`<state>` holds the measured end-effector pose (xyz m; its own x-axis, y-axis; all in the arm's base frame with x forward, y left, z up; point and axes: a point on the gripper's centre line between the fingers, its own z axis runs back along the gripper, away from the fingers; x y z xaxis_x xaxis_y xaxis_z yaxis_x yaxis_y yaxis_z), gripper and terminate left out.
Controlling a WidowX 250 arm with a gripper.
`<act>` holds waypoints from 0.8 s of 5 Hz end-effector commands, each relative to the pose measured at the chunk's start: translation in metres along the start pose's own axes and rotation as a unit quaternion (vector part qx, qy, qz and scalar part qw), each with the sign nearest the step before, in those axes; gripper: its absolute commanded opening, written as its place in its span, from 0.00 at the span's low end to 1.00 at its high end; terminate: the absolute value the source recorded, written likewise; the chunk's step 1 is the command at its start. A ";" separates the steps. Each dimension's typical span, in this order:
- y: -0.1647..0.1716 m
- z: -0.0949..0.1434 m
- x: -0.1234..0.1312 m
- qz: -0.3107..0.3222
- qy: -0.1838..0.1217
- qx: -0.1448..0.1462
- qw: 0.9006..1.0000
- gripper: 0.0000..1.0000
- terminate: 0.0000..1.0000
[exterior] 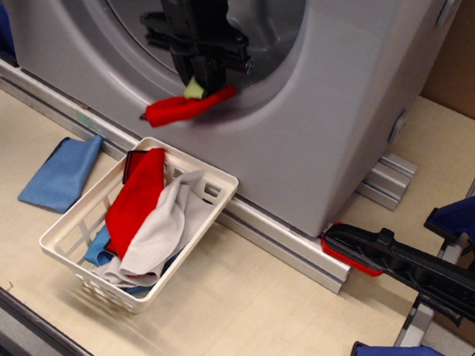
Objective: Take clothes out of laundry machine
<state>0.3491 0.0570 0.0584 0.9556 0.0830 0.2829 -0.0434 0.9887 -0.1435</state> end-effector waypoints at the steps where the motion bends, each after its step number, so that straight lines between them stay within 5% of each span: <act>1: -0.004 0.049 -0.038 0.044 0.031 0.059 0.997 0.00 0.00; 4: 0.002 -0.017 -0.099 -0.008 0.103 0.017 0.995 0.00 0.00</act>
<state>0.2541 0.0498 -0.0054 0.9980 0.0422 0.0473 -0.0366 0.9928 -0.1144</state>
